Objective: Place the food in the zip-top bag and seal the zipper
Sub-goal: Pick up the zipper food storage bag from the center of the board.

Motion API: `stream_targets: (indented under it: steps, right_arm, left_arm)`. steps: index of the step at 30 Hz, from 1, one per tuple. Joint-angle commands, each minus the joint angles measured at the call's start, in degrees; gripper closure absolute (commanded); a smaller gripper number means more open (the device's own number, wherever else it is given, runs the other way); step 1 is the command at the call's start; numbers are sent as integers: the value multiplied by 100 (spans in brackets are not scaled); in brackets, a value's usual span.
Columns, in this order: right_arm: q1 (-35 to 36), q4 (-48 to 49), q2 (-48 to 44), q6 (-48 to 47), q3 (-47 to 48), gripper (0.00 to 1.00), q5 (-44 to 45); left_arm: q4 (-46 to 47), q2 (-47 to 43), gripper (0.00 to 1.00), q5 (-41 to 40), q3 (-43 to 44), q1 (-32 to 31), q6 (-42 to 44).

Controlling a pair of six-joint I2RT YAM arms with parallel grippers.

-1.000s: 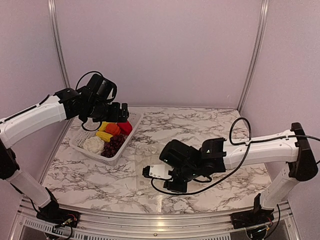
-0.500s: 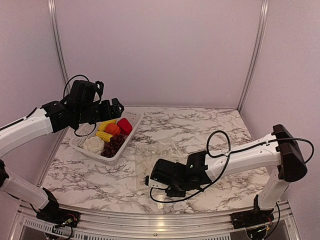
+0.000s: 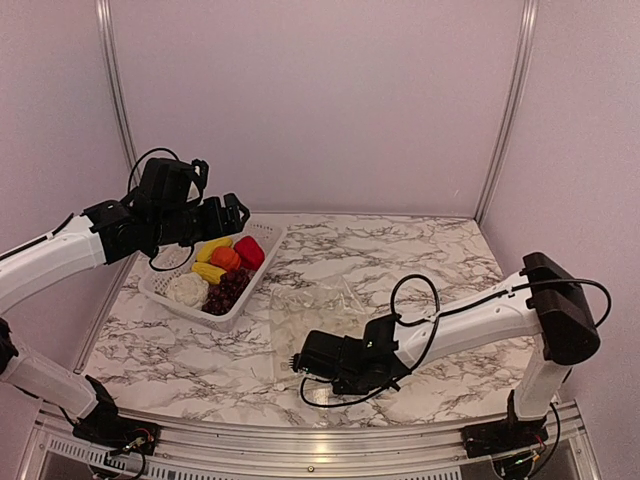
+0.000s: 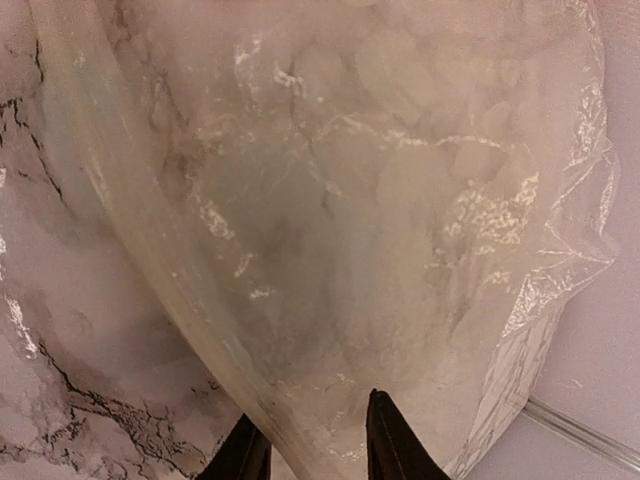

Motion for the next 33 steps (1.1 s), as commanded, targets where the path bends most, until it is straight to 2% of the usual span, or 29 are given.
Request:
stream_targets:
  steps: [1,5,9,14,18,20,26,33]
  right_arm:
    - [26,399,239,35,-131,74,569]
    - [8,307,182,243,33,92,1355]
    - [-176,-59,-259,888,378,99,1436]
    - [-648,-752,-826,1487,891,100,1189]
    - [-978,-905,-1141,1505,1277,100,987]
    - [-1201,-893,-1183,1629,1508,100,673]
    - [-1814,-811,-1021,2233,2151,100,55]
    - [-2148,-1117,-683,2643,3141,100,362]
  left_arm:
    - [54,-45,7,95,128,19,-65]
    - [-26,-131,8,93,184,22,64]
    - [-144,-256,9,-66,185,17,141]
    - [-294,-360,11,-270,260,16,93]
    - [-419,-190,19,-292,449,7,-190]
    - [-445,-16,19,-133,524,-14,-337]
    - [267,233,20,92,414,-329,-811]
    - [940,692,23,101,529,-771,-1210]
